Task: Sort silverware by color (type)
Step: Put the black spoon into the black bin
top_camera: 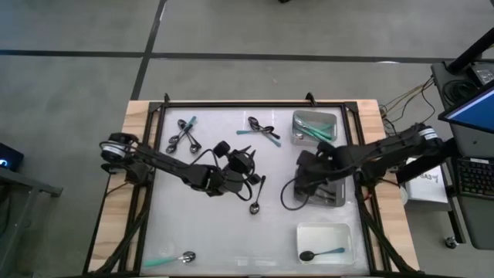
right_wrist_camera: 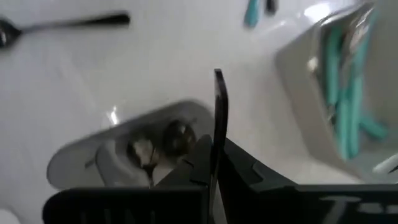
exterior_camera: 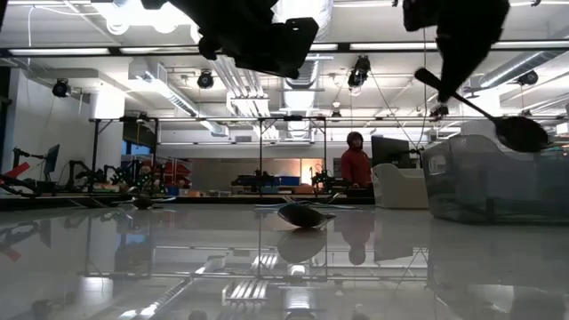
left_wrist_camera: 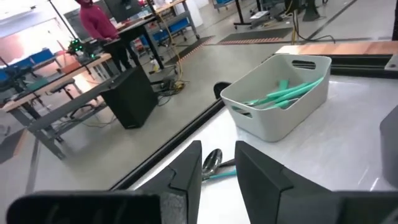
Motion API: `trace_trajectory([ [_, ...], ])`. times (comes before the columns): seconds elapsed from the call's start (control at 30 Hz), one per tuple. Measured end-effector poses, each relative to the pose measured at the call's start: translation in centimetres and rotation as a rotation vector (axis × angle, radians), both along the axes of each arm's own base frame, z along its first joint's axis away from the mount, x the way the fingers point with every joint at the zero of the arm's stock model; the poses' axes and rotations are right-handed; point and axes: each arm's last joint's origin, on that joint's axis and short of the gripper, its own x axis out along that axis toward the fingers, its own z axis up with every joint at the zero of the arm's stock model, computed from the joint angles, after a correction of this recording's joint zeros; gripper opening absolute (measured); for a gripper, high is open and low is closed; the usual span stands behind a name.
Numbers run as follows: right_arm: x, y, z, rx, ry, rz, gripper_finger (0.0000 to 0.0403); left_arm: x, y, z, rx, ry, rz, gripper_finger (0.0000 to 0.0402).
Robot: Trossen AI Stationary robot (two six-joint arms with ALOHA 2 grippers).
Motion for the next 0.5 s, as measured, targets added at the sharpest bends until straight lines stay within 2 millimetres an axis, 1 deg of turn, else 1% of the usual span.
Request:
trace_trajectory([
  [0.13,0.1,1.0,-1.9,0.041,0.087,-0.002,0.0008,-0.5,-0.2,0.5,0.005,0.018,-0.008,0.008],
  [0.27,0.1,1.6,-3.5,0.076,0.165,-0.002,0.0008,-1.2,-0.9,1.1,0.009,0.039,-0.031,0.008],
  [0.4,0.2,1.9,-4.2,0.097,0.202,0.005,0.0009,-1.9,-1.5,1.6,-0.005,0.039,-0.047,0.008],
  [0.5,0.2,2.1,-4.3,0.108,0.208,0.009,0.0011,-2.3,-1.8,1.7,-0.023,0.037,-0.05,0.008],
])
